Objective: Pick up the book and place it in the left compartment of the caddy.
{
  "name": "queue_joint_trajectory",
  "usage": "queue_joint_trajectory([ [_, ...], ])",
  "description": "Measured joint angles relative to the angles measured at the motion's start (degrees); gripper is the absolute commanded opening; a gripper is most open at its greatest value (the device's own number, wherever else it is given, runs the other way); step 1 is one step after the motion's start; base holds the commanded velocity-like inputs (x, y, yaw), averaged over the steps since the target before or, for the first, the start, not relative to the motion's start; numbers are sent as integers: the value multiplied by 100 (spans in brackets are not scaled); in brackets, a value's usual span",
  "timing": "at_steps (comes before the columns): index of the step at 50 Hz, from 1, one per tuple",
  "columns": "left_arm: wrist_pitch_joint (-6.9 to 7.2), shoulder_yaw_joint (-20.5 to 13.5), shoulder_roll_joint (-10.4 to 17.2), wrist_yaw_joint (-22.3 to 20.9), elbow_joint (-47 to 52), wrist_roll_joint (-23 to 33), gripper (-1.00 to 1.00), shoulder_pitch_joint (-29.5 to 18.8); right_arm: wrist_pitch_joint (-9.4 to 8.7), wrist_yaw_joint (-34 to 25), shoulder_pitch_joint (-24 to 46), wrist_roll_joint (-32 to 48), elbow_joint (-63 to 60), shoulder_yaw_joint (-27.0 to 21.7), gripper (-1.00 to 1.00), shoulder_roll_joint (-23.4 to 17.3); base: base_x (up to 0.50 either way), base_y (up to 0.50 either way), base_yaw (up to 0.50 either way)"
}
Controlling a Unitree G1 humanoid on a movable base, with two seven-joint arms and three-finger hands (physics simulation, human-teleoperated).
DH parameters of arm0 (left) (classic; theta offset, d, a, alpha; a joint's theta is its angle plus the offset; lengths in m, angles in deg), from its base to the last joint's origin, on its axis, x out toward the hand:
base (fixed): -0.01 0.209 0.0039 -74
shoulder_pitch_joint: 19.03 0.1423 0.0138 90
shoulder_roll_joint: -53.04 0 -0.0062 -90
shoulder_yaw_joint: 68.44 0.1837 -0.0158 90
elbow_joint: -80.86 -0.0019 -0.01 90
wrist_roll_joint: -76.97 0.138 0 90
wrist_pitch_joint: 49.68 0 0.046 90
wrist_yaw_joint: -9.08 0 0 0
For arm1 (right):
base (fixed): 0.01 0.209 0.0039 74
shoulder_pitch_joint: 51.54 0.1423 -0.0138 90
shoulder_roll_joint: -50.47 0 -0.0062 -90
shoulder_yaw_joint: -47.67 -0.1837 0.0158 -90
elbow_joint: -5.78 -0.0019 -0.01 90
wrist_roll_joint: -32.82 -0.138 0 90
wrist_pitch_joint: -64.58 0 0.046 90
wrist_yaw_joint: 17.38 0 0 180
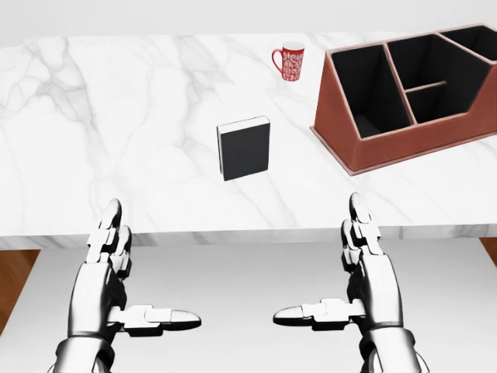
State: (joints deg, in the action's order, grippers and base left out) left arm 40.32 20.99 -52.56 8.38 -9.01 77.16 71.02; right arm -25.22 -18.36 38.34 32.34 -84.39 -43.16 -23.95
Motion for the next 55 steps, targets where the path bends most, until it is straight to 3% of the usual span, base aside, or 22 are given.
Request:
queue_joint_trajectory([
  [27, -279, -22, 15, -112, -79, 79, 100, 179, 107, -242, -61, -107, -69, -115, 100, -61, 0, 0, 0],
  [29, -315, -15, 11, -110, -94, 86, 100, 200, 115, -255, -66, -110, -79, -113, 100, -61, 0, 0, 0],
  [31, -499, -35, 27, -127, -316, 84, 100, 141, 127, -271, -71, -118, -84, -113, 100, -61, 0, 0, 0],
  [39, -499, -111, 94, -227, -1256, 78, 100, -108, 142, -307, -89, -111, -108, -104, 100, -63, 0, 0, 0],
  [45, -499, -108, 98, -198, -1222, 151, 100, -81, 154, -332, -87, -103, -96, -100, 100, -64, 0, 0, 0],
  [55, -499, -179, 140, -208, -2067, 89, 100, -371, 163, -367, -87, -97, -89, -97, 100, -66, 0, 0, 0],
])
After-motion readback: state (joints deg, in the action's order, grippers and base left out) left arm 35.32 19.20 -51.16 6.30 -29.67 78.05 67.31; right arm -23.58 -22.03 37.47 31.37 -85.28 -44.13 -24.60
